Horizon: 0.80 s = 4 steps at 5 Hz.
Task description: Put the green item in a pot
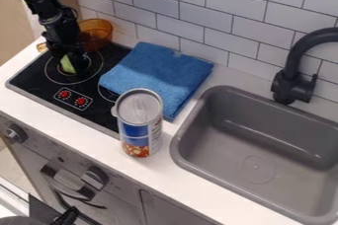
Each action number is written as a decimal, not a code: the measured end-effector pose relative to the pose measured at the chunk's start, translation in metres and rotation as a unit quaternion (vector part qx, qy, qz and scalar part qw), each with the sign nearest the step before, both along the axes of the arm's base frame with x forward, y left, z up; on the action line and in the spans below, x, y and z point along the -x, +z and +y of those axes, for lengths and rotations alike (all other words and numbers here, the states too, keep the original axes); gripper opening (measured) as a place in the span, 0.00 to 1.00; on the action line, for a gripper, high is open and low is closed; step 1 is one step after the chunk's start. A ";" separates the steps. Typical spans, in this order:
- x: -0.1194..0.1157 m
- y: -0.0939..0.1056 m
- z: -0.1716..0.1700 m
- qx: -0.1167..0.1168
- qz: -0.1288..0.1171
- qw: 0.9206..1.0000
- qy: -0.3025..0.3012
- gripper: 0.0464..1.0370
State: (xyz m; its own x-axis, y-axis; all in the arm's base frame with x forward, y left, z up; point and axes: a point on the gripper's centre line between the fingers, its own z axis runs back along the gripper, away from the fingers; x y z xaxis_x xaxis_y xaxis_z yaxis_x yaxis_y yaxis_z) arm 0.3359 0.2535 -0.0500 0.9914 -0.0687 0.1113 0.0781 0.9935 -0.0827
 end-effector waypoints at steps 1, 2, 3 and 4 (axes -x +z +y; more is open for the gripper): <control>0.000 0.007 -0.006 0.018 -0.002 1.000 -0.022 0.68; -0.012 0.037 0.000 0.028 -0.060 0.997 -0.028 0.68; -0.023 0.057 0.007 0.027 -0.133 0.990 -0.022 0.67; -0.031 0.077 0.021 0.014 -0.203 0.979 0.021 0.68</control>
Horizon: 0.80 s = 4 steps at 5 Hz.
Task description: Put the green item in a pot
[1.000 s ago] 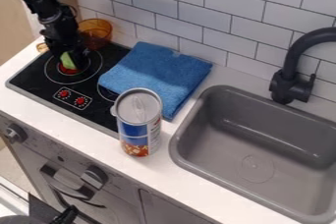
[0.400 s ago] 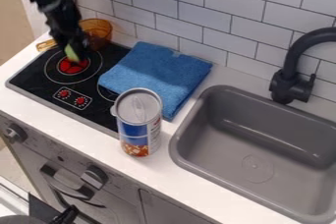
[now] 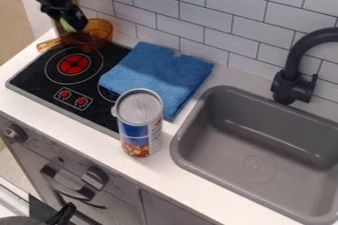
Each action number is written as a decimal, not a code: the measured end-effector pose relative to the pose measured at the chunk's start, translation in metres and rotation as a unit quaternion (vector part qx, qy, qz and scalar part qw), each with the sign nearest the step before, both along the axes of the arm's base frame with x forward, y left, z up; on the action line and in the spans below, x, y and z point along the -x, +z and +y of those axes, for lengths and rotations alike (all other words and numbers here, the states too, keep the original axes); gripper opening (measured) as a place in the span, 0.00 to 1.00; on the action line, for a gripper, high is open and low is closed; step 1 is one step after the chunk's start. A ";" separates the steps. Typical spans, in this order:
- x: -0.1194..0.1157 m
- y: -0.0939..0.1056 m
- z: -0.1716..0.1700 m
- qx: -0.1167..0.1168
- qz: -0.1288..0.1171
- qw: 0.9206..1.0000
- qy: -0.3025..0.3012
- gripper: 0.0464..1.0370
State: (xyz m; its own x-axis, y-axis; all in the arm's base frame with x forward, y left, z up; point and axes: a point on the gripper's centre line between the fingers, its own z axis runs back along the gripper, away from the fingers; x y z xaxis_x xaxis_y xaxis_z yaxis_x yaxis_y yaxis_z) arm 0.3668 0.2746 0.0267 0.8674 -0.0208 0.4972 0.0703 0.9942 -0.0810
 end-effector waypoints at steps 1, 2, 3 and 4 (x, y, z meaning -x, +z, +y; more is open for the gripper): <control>-0.004 -0.002 0.011 -0.028 -0.025 0.999 0.037 0.68; -0.021 0.005 0.012 -0.049 -0.038 0.996 0.059 0.67; -0.037 -0.001 0.011 -0.060 -0.059 0.993 0.084 0.67; -0.048 -0.003 0.007 -0.061 -0.052 0.994 0.080 0.68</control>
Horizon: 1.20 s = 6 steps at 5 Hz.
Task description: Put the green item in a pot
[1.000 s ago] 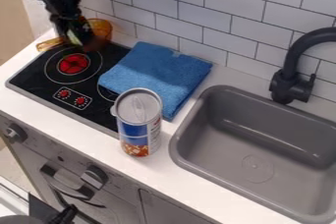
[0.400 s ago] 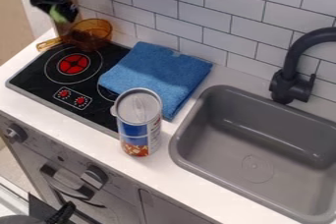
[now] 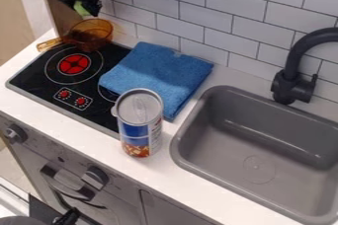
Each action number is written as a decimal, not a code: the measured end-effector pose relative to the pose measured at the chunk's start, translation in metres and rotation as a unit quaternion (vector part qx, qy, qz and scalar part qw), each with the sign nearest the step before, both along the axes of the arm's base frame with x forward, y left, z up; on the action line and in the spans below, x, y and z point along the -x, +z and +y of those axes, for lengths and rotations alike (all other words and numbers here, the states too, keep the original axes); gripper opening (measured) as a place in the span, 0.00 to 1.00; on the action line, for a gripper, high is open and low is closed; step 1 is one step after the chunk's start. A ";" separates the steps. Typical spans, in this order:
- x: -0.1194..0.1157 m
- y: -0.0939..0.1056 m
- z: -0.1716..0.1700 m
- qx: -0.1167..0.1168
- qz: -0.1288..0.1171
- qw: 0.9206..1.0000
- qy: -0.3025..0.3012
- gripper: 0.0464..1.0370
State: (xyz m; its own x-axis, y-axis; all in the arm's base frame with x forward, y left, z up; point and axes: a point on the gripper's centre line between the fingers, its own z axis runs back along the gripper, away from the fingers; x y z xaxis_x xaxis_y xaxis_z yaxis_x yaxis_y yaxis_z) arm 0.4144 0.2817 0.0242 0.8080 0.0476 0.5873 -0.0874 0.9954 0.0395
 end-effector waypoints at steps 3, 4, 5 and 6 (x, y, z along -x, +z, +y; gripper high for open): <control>0.003 -0.009 -0.004 0.031 0.062 0.996 -0.055 0.96; 0.010 -0.009 -0.003 0.044 0.062 0.995 -0.068 0.96; 0.027 -0.005 -0.007 0.051 0.070 0.992 -0.087 0.96; 0.047 0.013 -0.013 0.038 0.077 0.990 -0.113 0.96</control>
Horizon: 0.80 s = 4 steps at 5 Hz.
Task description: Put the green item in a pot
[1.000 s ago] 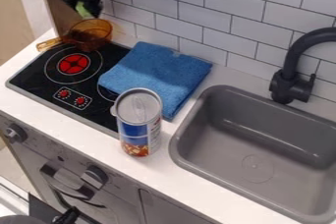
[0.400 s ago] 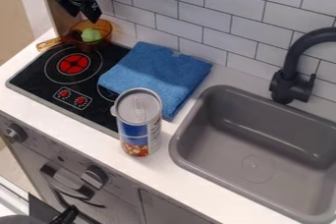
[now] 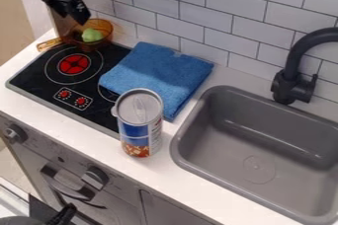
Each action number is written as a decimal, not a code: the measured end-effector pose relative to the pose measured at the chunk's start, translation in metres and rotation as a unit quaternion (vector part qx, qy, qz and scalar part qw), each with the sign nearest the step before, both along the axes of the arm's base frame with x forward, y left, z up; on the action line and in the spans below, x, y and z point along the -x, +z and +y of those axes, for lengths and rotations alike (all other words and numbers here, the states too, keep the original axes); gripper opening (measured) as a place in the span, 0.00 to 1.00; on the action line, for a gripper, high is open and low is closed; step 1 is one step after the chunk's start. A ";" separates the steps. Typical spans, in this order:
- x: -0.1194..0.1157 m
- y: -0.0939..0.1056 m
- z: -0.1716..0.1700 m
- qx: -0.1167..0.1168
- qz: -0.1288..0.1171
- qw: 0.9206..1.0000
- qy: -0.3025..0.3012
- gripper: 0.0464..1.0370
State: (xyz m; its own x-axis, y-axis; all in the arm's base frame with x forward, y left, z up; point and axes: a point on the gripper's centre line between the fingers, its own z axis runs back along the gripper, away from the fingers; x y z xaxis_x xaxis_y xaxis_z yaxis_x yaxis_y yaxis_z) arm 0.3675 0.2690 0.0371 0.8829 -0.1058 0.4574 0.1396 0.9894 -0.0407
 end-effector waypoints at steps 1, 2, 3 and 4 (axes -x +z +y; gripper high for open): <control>0.015 -0.006 0.000 -0.010 0.050 0.999 -0.001 0.96; 0.049 -0.012 0.001 -0.020 0.105 0.993 -0.054 0.96; 0.075 -0.014 0.007 -0.037 0.160 0.982 -0.088 0.96; 0.090 -0.013 0.031 -0.062 0.163 0.980 -0.090 0.96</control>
